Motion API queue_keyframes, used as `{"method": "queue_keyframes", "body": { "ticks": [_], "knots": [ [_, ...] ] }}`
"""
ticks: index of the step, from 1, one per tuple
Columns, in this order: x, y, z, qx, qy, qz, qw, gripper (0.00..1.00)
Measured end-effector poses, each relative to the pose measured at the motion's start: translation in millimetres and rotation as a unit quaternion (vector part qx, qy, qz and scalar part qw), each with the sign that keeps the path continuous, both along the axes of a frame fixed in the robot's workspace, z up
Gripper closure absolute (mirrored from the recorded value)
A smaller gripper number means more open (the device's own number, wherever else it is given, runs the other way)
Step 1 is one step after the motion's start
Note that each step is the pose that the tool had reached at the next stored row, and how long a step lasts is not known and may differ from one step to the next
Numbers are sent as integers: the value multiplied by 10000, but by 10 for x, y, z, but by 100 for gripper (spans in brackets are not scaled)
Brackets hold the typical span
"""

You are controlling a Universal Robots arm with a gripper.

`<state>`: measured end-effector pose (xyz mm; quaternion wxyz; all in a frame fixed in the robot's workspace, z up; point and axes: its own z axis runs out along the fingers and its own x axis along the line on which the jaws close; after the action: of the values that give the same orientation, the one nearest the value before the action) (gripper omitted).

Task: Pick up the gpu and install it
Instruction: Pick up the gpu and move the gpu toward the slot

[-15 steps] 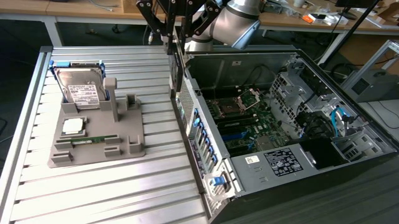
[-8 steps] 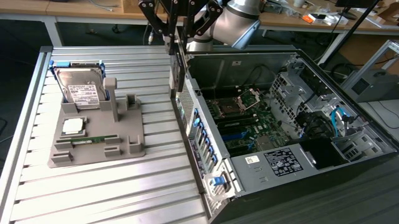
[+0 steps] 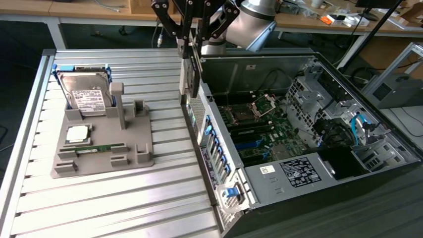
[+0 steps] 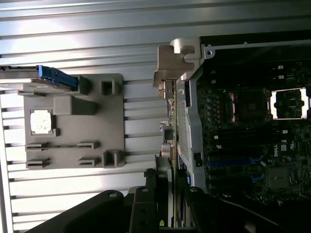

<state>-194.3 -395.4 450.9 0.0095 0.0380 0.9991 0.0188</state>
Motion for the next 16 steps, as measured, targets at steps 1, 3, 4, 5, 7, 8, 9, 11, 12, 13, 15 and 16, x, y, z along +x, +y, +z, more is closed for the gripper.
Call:
{"method": "queue_keyframes", "body": {
  "ticks": [1, 3, 4, 5, 7, 8, 9, 11, 12, 13, 15, 16],
  "knots": [
    [7, 0, 0, 0, 0, 0, 10000, 73],
    [17, -1, -1, 0, 0, 0, 10000, 73],
    [23, -1, -1, 0, 0, 1, 10000, 73],
    [27, -2, -1, 0, 0, 0, 10000, 73],
    [36, -2, -2, 0, 0, 0, 10000, 73],
    [44, -3, -3, 0, 0, 0, 10000, 73],
    [49, -3, -3, 0, 0, 0, 10000, 73],
    [59, -4, -4, 0, 0, 0, 10000, 73],
    [65, -4, -4, 0, 0, 0, 10000, 73],
    [71, -4, -4, 0, 0, 0, 10000, 73],
    [84, -5, -5, 0, 0, 0, 10000, 73],
    [90, -6, -6, 0, 0, 0, 10000, 73]
  ]
}}
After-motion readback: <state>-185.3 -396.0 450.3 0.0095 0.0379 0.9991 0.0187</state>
